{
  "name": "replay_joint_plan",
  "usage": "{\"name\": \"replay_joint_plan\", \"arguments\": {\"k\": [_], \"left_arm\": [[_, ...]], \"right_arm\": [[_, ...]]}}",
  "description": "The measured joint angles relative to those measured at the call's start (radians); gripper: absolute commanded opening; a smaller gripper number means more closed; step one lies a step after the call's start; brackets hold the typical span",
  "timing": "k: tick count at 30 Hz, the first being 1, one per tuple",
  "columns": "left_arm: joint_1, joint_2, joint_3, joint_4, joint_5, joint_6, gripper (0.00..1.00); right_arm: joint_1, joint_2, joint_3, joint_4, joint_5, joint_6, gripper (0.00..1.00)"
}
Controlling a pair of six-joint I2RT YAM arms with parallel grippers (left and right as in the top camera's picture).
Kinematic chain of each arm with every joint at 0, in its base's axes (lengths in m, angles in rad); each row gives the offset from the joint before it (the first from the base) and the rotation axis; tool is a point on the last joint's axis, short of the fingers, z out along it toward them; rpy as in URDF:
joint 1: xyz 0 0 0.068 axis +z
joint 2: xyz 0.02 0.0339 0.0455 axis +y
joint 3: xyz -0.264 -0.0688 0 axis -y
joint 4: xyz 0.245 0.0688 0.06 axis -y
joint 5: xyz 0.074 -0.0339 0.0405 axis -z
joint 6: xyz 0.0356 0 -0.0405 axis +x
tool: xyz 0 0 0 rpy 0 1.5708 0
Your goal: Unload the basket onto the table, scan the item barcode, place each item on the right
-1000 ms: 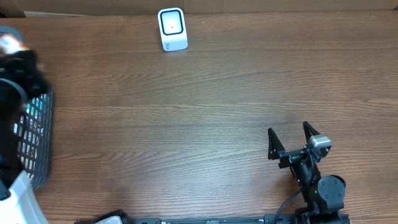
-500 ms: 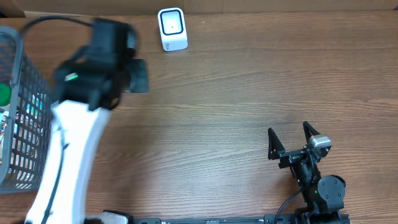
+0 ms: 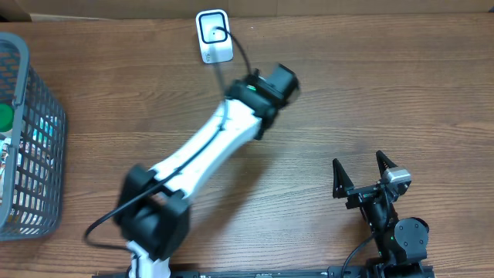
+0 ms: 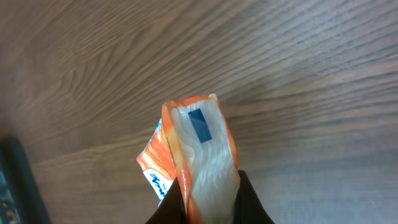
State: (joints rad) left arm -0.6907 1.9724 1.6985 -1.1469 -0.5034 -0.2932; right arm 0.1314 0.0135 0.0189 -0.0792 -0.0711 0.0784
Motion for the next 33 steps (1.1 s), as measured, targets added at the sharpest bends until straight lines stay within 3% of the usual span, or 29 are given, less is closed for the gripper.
{"name": "replay_joint_plan", "arguments": {"k": [9,13,15,22,25,28,33], "left_arm": [[-0.042,0.227,0.0,0.135,-0.126,-0.001,0.05],[-0.042,0.257,-0.002,0.164,-0.119,-0.01,0.45],[-0.042,0.257,-0.002,0.169,-0.106,-0.013,0.59],[-0.041,0.257,0.074,0.047,-0.052,-0.037,0.78],[-0.034,0.257,0.208,-0.05,-0.027,-0.053,0.84],[-0.016,0.256,0.372,-0.131,0.02,-0.065,1.0],[0.068,0.199,0.618,-0.182,0.163,-0.074,0.99]], "right_arm": [[0.0,0.0,0.0,0.0,0.0,0.0,1.0],[0.0,0.0,0.0,0.0,0.0,0.0,1.0],[0.0,0.0,0.0,0.001,0.0,0.0,1.0],[0.0,0.0,0.0,0.0,0.0,0.0,1.0],[0.0,0.0,0.0,0.0,0.0,0.0,1.0],[0.0,0.0,0.0,0.0,0.0,0.0,1.0],[0.0,0.0,0.0,0.0,0.0,0.0,1.0]]}}
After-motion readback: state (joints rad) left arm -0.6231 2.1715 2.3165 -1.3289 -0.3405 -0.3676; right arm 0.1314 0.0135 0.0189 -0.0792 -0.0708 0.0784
